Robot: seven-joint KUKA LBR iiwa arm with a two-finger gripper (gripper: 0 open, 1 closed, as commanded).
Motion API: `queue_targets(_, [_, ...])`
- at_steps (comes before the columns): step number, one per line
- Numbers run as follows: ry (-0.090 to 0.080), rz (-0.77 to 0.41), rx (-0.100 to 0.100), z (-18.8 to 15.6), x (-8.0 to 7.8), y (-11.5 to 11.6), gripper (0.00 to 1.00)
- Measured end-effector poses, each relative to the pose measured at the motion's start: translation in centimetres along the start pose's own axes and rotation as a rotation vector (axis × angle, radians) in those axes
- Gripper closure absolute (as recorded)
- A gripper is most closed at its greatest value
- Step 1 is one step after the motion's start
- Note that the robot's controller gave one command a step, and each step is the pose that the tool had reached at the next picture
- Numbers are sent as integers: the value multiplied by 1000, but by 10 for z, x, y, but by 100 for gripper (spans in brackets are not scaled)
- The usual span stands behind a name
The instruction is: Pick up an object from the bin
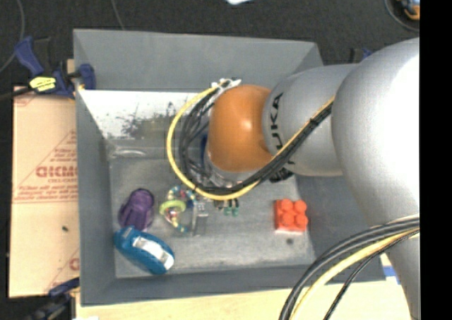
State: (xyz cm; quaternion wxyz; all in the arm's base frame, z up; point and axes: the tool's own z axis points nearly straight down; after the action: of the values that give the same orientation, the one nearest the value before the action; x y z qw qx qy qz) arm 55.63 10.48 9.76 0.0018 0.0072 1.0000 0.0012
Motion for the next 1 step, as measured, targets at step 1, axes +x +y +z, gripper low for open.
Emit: queue_targets(1, [-4,50,3,16,-14,-43,0])
